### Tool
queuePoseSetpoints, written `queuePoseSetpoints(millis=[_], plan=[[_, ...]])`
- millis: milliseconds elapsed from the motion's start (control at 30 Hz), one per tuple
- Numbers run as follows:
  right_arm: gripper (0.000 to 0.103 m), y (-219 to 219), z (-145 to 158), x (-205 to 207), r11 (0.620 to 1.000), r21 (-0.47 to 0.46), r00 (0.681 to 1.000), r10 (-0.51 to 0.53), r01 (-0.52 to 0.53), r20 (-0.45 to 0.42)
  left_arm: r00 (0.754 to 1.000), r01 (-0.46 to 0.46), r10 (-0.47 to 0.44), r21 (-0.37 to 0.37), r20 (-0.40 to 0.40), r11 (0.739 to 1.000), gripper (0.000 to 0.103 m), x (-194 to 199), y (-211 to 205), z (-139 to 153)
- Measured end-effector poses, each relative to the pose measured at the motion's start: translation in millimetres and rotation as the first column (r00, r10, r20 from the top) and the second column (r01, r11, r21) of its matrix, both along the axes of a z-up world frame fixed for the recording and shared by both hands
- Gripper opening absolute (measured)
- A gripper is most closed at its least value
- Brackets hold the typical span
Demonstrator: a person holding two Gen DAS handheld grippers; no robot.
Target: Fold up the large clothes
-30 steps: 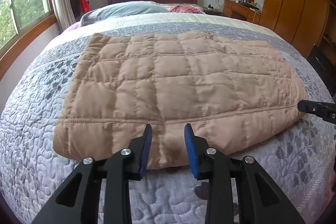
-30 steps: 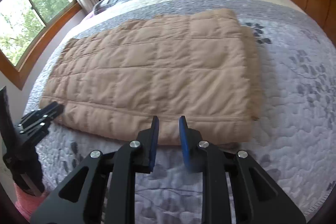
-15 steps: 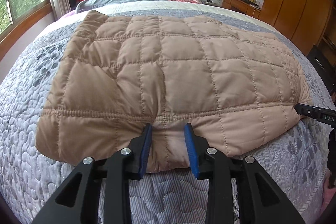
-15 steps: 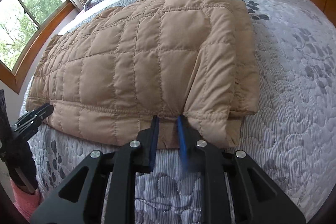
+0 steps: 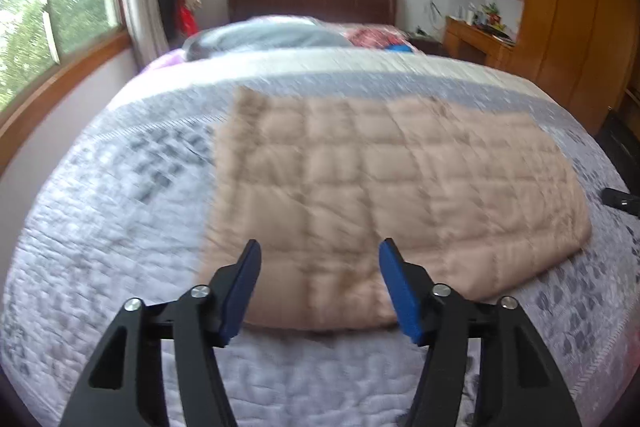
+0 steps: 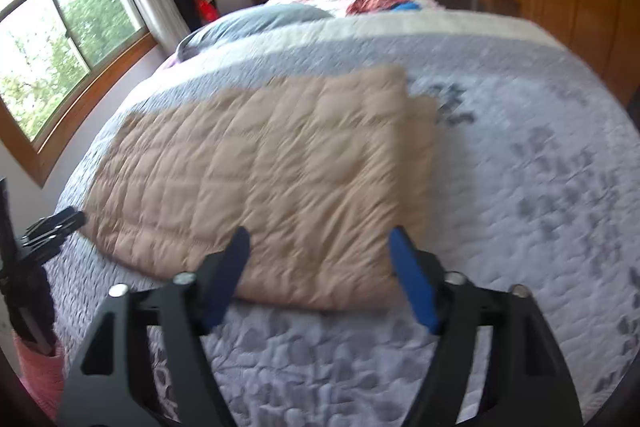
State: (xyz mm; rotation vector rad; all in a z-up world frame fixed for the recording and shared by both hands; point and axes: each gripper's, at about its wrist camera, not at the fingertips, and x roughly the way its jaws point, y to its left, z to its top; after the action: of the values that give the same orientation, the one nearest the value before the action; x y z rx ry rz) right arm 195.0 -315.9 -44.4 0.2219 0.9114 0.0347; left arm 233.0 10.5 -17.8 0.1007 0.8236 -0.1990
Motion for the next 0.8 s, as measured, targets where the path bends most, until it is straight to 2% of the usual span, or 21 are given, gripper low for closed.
queuePoseSetpoints(millis=[100,233,367,533,667,800], plan=[[0.087,-16.8,2.9,15.3,1.000,0.022,1.000,0.006,-0.006,0.004,0.999,-0.028,0.027,0.034,0.035,0.999,0.068,9.9,12.2,13.6],[0.088,-41.9,-7.8,37.6,0.995,0.102,0.999,0.007,-0.004,-0.036,0.998,-0.040,0.037,0.063,0.052,0.997,0.070,26.5,25.2,20.8],[0.088,-55.4,-23.4,56.8,0.985,0.173,0.997,0.016,-0.002,-0.078,1.000,-0.025,0.024,0.043,0.010,0.999,0.073,47.4,32.6,15.2],[0.089,-71.1,-50.3,82.7,0.971,0.238,0.990,0.012,0.022,-0.141,0.986,-0.029,0.007,-0.127,-0.169,0.992,0.074,94.6,58.4,-13.9],[0.089,-82.6,-71.9,100.8,0.944,0.327,0.980,0.025,0.041,-0.195,0.945,-0.065,-0.041,-0.310,-0.324,0.949,0.074,132.7,88.4,-50.0],[0.090,-85.2,-86.3,116.2,0.929,0.368,0.975,0.040,0.045,-0.220,0.918,-0.057,-0.121,-0.426,-0.379,0.903,0.075,157.6,98.4,-77.5]])
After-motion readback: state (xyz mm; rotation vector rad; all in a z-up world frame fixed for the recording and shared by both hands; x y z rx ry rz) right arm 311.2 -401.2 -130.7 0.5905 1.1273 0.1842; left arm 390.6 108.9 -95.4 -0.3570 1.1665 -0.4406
